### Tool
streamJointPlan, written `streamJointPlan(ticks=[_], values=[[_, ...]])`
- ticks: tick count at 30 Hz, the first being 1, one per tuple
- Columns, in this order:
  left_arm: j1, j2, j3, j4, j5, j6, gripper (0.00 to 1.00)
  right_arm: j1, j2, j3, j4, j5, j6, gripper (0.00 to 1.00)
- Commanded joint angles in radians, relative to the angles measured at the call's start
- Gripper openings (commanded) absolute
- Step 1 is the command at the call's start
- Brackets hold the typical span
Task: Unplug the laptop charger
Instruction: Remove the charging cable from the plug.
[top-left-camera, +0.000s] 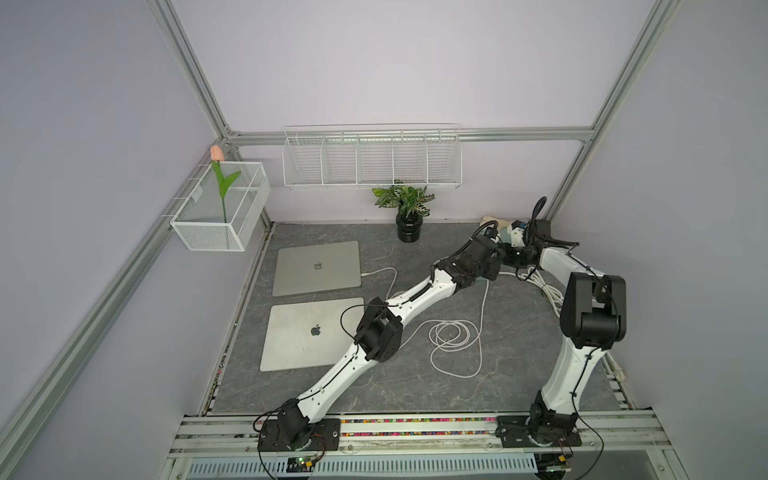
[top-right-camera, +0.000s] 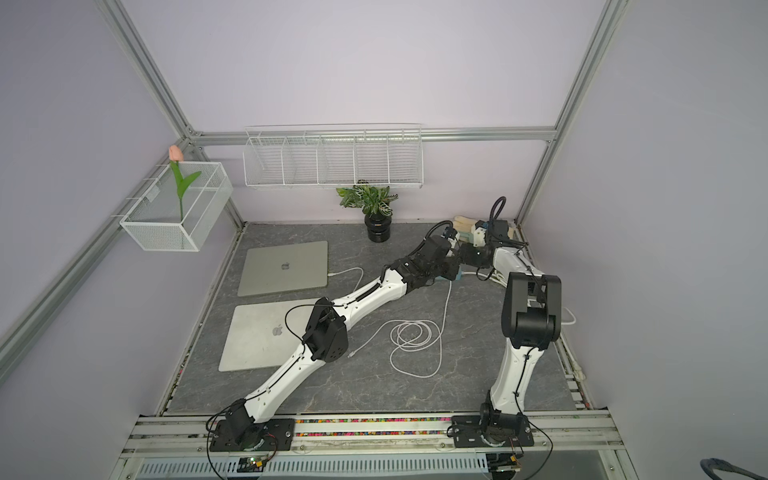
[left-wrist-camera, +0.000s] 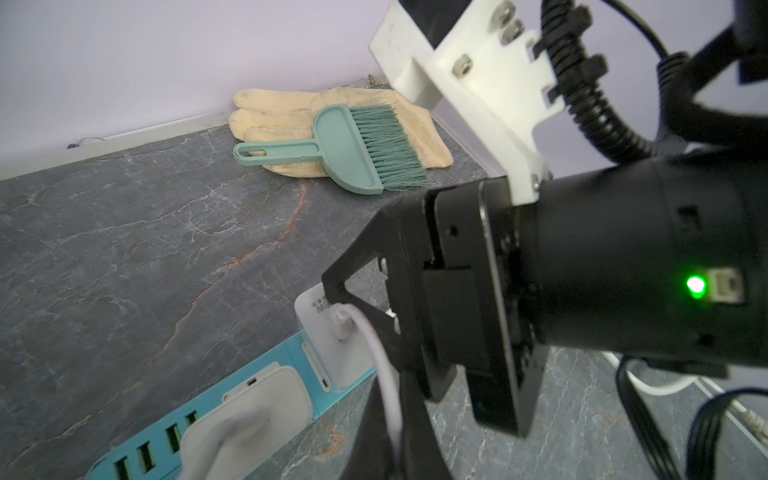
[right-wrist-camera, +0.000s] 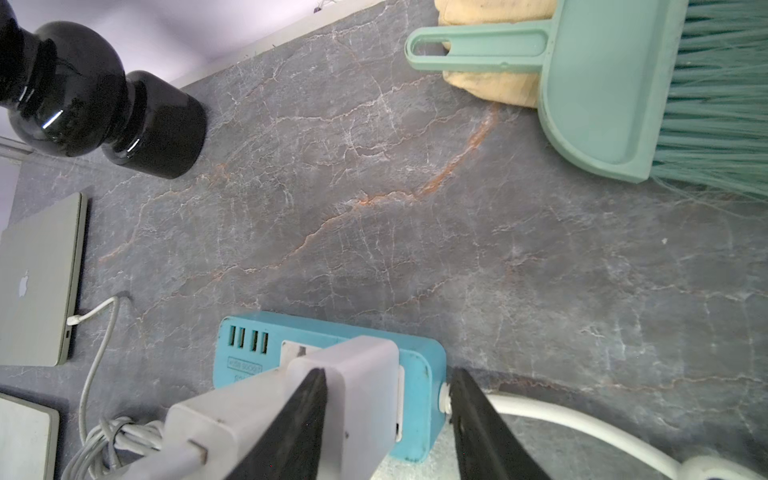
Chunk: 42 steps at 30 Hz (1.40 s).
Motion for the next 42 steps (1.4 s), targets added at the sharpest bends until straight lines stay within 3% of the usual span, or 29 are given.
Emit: streamJointPlan(ticks=[1,13,42], values=[[0.001,-0.041,0.048,0.070,-0.001,0.032,0.00,0.018,0.056,-0.055,-0.171,0.098,-0.035,0.50],[-0.004,-0.067,0.049,0.079,0.004,0.053,0.00,0.026,0.076,-0.063,-0.231,0.166,-0.050,0.50],[-0.016,-0.100,0.105,0.155,0.004,0.097,0.00,0.028,0.081,-0.072,-0.224,0.182,-0.059,0.50]])
